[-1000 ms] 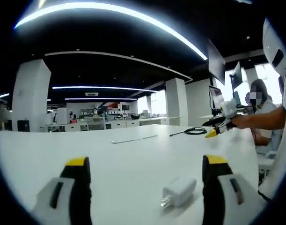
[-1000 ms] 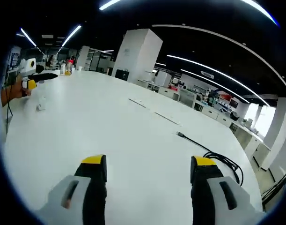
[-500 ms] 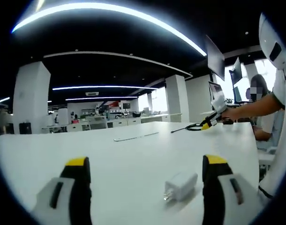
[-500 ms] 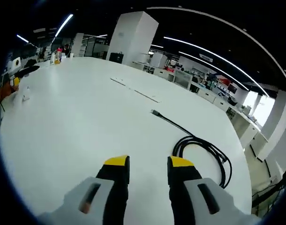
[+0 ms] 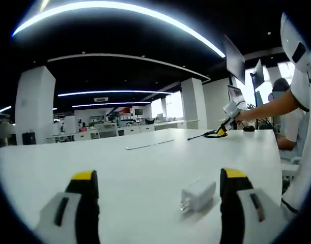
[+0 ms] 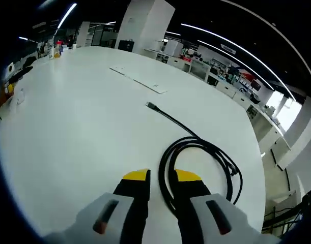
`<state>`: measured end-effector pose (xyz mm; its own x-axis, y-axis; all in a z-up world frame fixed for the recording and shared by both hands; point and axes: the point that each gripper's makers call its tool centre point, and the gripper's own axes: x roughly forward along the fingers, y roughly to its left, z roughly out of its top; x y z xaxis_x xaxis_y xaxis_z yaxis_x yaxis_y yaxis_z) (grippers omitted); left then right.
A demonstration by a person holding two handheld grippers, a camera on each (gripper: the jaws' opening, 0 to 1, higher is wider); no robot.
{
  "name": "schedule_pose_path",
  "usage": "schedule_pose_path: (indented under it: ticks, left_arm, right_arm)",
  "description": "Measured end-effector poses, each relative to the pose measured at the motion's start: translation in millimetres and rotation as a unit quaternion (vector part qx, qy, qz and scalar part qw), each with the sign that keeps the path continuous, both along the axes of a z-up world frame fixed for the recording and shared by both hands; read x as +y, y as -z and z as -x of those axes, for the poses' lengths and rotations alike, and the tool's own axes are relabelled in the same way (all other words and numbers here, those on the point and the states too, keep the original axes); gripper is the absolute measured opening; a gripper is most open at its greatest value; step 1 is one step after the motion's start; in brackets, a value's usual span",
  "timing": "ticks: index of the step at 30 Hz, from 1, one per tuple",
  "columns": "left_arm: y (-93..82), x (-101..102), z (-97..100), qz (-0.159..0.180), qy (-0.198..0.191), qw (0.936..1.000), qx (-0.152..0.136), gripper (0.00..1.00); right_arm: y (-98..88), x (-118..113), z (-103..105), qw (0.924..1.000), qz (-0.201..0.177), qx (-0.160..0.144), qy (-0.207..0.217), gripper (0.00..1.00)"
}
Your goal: Plug the desk Type‑C cable into the charger adapter.
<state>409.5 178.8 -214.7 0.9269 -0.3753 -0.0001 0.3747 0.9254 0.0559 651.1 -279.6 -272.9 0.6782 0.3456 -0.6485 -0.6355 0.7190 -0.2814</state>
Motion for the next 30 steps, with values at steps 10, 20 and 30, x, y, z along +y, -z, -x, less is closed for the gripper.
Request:
schedule_pose_path:
  ticks: [10,20,30]
  left_arm:
    - [-0.1,7.4,2.1,-0.004,-0.009,0.9999,0.003,1.0]
    - [-4.4,6.6,1.9,-0.011,-0.013,0.9999,0.002,1.0]
    - [-4.5,5.0,1.5,-0.01,-0.013,0.9999,0.006,0.99]
  right_arm:
    - [12.4,-16.2,-6.6,0.9981,0.008,0.059,0.018,0.14]
    - [14.1,-13.1,-1.2,0.9941,0.003,0.107,0.019,0.1]
    - [18.2,-13.5,-10.4,0.9916,-0.008,0.129,0.013,0.13]
